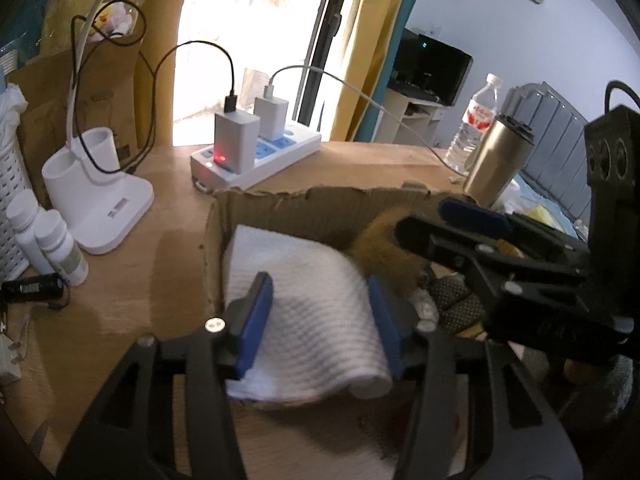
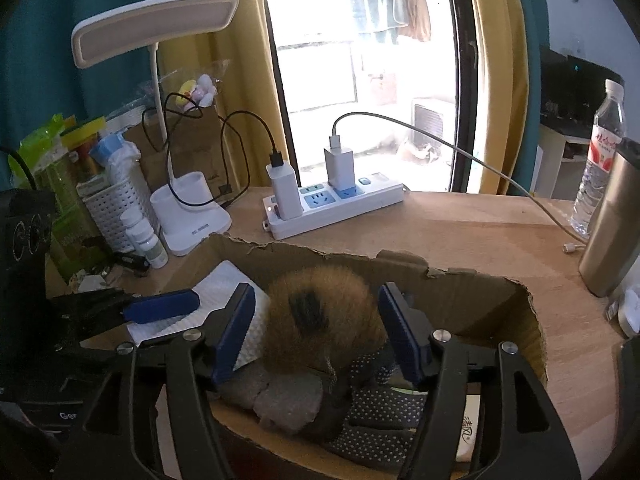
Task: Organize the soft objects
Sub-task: 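Open both tools to drop the plush toy and paper towel into the box, then move both tools back toward the red ball and second paper towel, then grasp the crumpled white paper towel with the right tool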
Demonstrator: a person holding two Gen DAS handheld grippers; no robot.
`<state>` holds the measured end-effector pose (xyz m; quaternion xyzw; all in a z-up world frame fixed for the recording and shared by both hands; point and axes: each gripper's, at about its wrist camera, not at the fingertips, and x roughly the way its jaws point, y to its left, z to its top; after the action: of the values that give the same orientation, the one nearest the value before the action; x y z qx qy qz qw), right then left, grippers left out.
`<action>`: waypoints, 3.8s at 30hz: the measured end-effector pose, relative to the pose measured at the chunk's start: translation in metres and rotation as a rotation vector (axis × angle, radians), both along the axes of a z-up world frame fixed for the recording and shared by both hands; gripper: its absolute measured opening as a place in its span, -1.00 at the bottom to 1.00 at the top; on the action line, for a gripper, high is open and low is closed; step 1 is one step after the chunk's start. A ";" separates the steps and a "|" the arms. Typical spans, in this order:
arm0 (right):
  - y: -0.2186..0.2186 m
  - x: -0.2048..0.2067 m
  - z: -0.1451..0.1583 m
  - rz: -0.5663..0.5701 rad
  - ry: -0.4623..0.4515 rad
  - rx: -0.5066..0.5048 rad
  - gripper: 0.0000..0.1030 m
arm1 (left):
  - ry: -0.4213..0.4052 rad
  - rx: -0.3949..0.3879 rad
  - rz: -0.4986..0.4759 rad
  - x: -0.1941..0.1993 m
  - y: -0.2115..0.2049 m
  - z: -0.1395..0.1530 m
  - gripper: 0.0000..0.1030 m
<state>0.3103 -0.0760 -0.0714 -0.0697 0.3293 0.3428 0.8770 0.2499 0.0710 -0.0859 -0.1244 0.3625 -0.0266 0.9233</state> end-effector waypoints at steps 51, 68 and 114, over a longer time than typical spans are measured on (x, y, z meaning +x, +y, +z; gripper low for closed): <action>-0.056 -0.096 0.041 -0.081 -0.116 0.022 0.32 | -0.172 0.015 0.065 -0.092 -0.012 0.047 0.44; -0.069 -0.134 0.037 -0.089 -0.122 0.014 0.32 | -0.188 0.014 0.065 -0.121 -0.019 0.047 0.45; -0.053 -0.200 -0.032 -0.031 -0.016 -0.157 0.62 | -0.164 -0.028 0.082 -0.202 -0.013 0.005 0.45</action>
<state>0.1103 -0.1285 -0.1035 -0.1356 0.3492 0.3016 0.8768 0.0479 0.0580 -0.0814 -0.1493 0.2798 -0.0041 0.9484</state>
